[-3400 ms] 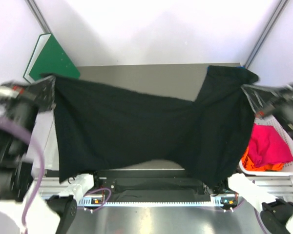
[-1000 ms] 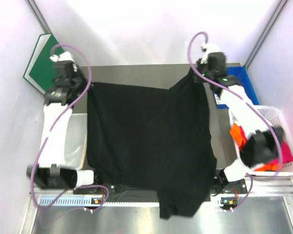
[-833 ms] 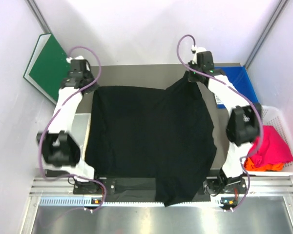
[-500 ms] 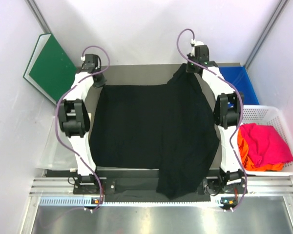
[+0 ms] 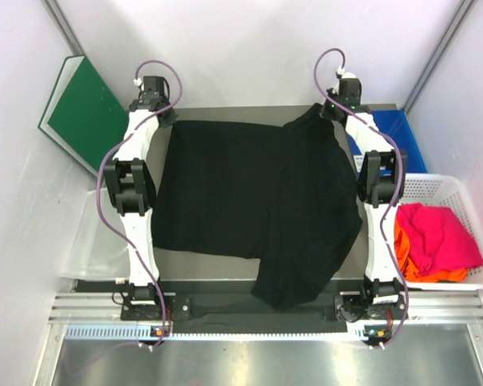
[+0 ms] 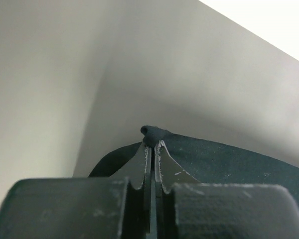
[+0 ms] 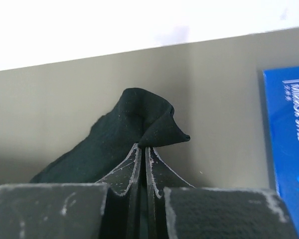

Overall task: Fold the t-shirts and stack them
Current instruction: Fold the flattened tshirt in 1/3 of the way

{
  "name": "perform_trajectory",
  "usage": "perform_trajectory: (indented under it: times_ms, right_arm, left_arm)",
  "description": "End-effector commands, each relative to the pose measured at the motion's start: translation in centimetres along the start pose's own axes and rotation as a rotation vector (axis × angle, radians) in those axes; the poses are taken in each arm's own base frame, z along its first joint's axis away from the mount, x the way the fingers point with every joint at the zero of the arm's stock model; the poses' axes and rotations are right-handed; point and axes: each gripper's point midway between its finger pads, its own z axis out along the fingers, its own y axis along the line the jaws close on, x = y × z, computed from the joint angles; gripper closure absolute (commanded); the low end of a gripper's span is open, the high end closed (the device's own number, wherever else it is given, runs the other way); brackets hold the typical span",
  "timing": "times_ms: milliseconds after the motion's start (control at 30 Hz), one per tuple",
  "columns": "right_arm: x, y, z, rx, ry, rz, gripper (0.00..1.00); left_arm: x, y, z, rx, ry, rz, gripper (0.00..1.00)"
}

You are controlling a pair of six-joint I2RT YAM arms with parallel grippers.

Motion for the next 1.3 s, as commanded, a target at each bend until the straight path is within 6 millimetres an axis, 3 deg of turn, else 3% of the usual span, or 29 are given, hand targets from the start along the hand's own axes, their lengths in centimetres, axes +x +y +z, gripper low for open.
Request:
perform_trajectory:
  times_ms: [0,67,100,167,200,267,300,333,367,433,467,600,633,700,1000,1067,1100,1133,1167,1267]
  right_arm:
    - [-6.8,2.5,-3.6,-0.087,-0.17,0.016,1.0]
    - [-5.7,2.7,-4.1,-0.101,-0.139,0.023,1.0]
    - [-6.5,3.4,-5.4,-0.114,-0.153,0.02,1.0]
    - [-5.2,3.8,-6.0,-0.126,-0.119,0.014,1.0]
    - [-5.8,4.4,-7.4,-0.134,-0.129,0.009,1.0]
    - [-4.5,4.5,-8.1,-0.138,-0.1,0.007,1.0]
    - [-5.3,5.0,-9.5,-0.146,-0.114,-0.003,1.0]
    - [-4.2,5.0,-9.8,-0.145,-0.091,-0.006,1.0]
    - [-5.1,5.4,-11.2,-0.151,-0.112,-0.01,1.0]
    - [-4.2,5.3,-12.1,-0.148,-0.095,-0.006,1.0]
    - [-5.0,5.7,-13.5,-0.155,-0.115,-0.009,1.0]
    - [-3.7,5.9,-15.7,-0.154,-0.077,-0.013,1.0]
    - [-2.0,5.7,-16.0,-0.145,-0.025,-0.011,1.0]
    - [-1.2,5.9,-17.3,-0.15,0.004,-0.023,1.0]
    - [8.1,4.3,-21.2,-0.116,0.258,-0.016,1.0]
    - [9.2,4.2,-22.0,-0.109,0.293,-0.003,1.0]
    - [10.5,3.9,-22.4,-0.099,0.338,0.006,1.0]
    - [10.9,4.1,-22.8,-0.104,0.349,0.011,1.0]
    - [11.2,4.1,-23.1,-0.106,0.358,0.011,1.0]
    - [12.6,4.3,-24.2,-0.109,0.399,0.014,1.0]
  left_arm:
    - [-3.2,-0.3,-3.0,0.004,-0.084,-0.01,1.0]
    - [-2.3,0.1,-3.4,-0.002,-0.054,-0.001,1.0]
    - [-2.5,0.1,-4.2,0.004,-0.058,0.0,1.0]
    - [-1.2,1.1,-4.4,-0.017,-0.02,0.011,1.0]
    - [-1.4,1.2,-5.3,-0.018,-0.029,0.014,1.0]
    - [0.1,2.2,-5.3,-0.039,0.009,0.016,1.0]
    - [0.1,2.3,-6.0,-0.034,0.007,0.019,1.0]
    - [0.4,2.6,-6.1,-0.042,0.014,0.026,1.0]
    - [0.8,3.0,-6.5,-0.054,0.022,0.029,1.0]
    - [1.1,3.6,-6.8,-0.072,0.031,0.032,1.0]
    - [1.3,4.0,-7.2,-0.084,0.039,0.033,1.0]
    - [1.9,5.0,-8.0,-0.112,0.063,0.033,1.0]
    - [2.0,5.4,-8.1,-0.131,0.065,0.035,1.0]
    - [2.7,6.1,-8.4,-0.157,0.09,0.039,1.0]
    - [7.0,7.3,-8.4,-0.17,0.223,0.027,0.99]
    - [8.0,7.8,-8.4,-0.189,0.255,0.031,0.87]
    - [8.4,8.2,-8.4,-0.203,0.268,0.032,0.54]
    - [9.0,8.7,-8.7,-0.23,0.294,0.034,0.34]
    - [9.2,9.3,-8.8,-0.265,0.296,0.032,0.01]
    - [9.5,9.6,-9.4,-0.27,0.299,0.025,0.01]
